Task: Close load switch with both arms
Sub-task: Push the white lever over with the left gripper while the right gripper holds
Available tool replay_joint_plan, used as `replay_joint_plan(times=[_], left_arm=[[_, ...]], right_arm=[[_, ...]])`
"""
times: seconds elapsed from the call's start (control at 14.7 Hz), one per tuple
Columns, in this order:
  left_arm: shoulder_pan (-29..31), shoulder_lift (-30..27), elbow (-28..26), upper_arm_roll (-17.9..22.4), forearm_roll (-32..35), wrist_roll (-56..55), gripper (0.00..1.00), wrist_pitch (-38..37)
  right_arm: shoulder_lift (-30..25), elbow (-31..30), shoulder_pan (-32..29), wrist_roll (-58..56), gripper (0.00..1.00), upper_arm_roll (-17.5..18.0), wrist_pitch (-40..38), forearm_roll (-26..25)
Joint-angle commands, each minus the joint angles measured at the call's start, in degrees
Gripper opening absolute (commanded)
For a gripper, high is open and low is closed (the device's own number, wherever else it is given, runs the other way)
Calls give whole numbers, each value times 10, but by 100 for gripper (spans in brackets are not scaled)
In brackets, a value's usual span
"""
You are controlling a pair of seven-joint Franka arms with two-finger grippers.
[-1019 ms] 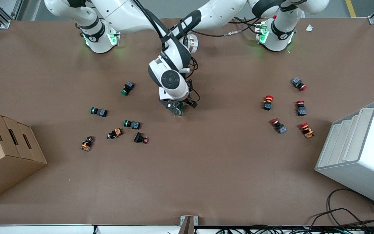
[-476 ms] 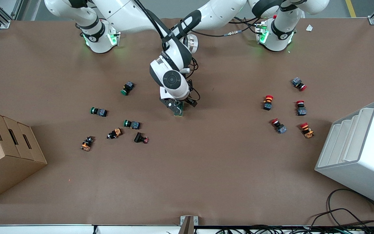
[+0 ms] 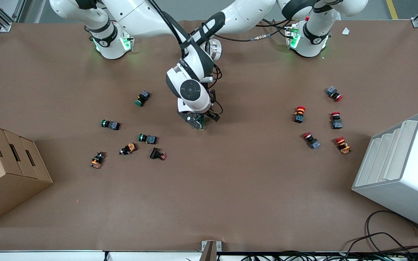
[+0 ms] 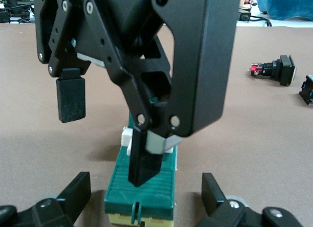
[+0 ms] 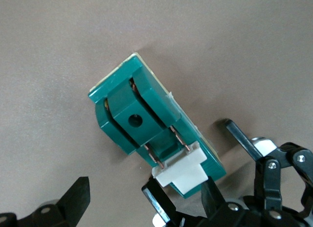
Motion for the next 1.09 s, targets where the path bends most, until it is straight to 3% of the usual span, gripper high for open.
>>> replay_joint_plan(times=[0.0, 1.02], left_arm=[[-1, 3, 4, 1, 17, -10, 100, -4], [0, 4, 8, 13, 26, -10, 100, -4]], right_arm=[[3, 24, -15, -4, 100, 2, 2, 7], [4, 61, -53, -33, 100, 1, 4, 4]])
